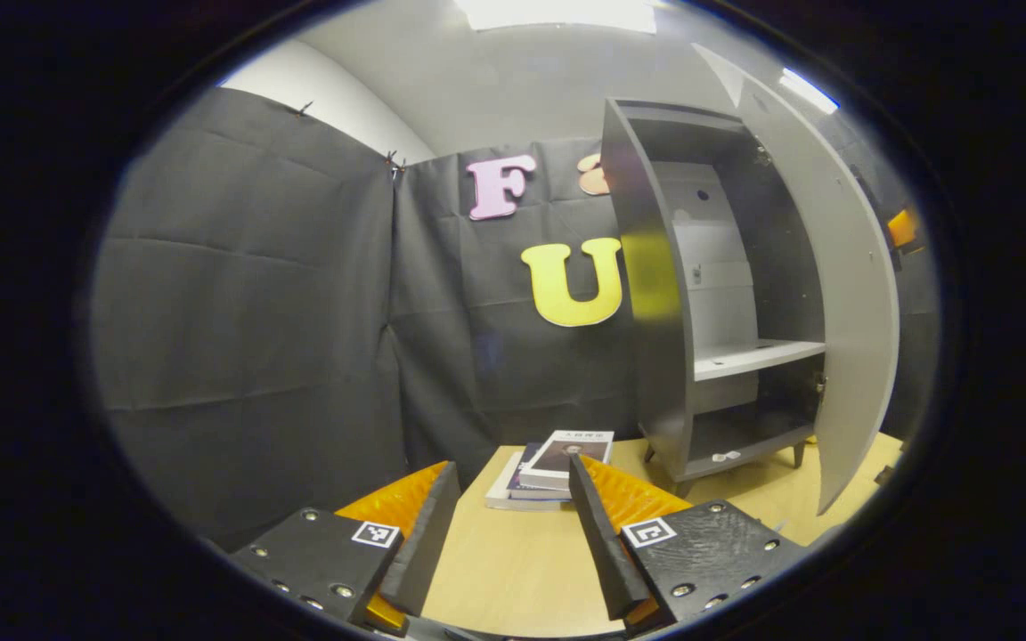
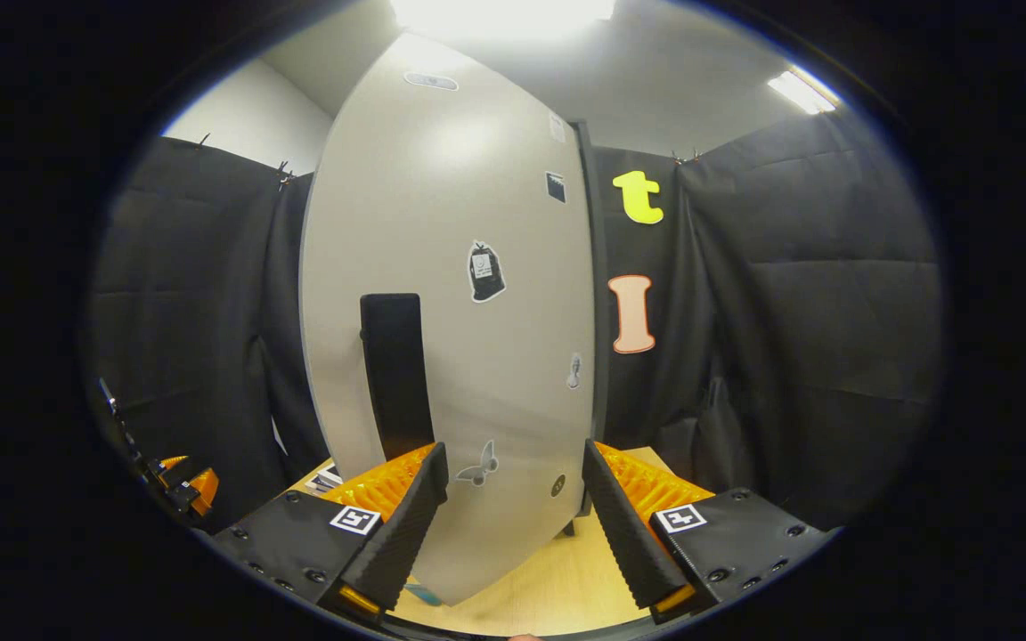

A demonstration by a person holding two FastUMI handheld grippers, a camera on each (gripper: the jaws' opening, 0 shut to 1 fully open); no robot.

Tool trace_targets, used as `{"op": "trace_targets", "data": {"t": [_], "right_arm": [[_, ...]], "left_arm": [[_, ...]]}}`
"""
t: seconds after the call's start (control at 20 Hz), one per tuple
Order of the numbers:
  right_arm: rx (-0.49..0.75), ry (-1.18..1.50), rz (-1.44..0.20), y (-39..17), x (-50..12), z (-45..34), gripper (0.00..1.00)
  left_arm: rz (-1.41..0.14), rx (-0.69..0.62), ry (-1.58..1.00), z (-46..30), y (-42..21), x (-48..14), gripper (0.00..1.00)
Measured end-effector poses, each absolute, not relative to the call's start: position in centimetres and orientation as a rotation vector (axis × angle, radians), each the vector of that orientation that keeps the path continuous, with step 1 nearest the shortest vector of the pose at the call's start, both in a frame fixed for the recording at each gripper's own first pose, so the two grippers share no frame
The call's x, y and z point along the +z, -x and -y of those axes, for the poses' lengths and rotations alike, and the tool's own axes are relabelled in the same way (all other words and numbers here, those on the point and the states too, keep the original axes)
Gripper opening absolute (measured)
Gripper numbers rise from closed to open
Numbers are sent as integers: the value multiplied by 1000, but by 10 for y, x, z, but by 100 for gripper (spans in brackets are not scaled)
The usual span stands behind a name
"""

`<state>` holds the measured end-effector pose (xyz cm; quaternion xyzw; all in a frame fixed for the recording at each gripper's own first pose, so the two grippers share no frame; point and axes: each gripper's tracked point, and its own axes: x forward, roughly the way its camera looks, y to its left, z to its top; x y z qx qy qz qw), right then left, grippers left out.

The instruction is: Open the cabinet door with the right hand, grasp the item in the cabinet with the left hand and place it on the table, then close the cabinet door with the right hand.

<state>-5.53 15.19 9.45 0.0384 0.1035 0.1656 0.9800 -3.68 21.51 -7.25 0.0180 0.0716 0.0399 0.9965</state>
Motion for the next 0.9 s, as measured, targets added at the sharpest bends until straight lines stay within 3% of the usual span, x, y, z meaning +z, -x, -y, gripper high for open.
{"op": "trace_targets", "data": {"t": [0.05, 0.55, 0.7, 0.75, 0.9], "right_arm": [[356, -82, -206, 54, 94, -161, 92], [476, -72, -123, 51, 104, -199, 96], [493, -63, -123, 49, 102, -189, 92], [491, -63, -122, 48, 102, -185, 97], [492, -61, -125, 45, 100, -162, 97]], "left_arm": [[-143, 87, -38, -219, 39, -71, 74], [-137, 117, -45, -227, 55, -60, 75], [-126, 124, -38, -213, 53, -51, 75], [-125, 117, -35, -205, 50, -48, 75], [-124, 120, -17, -186, 43, -38, 75]]}}
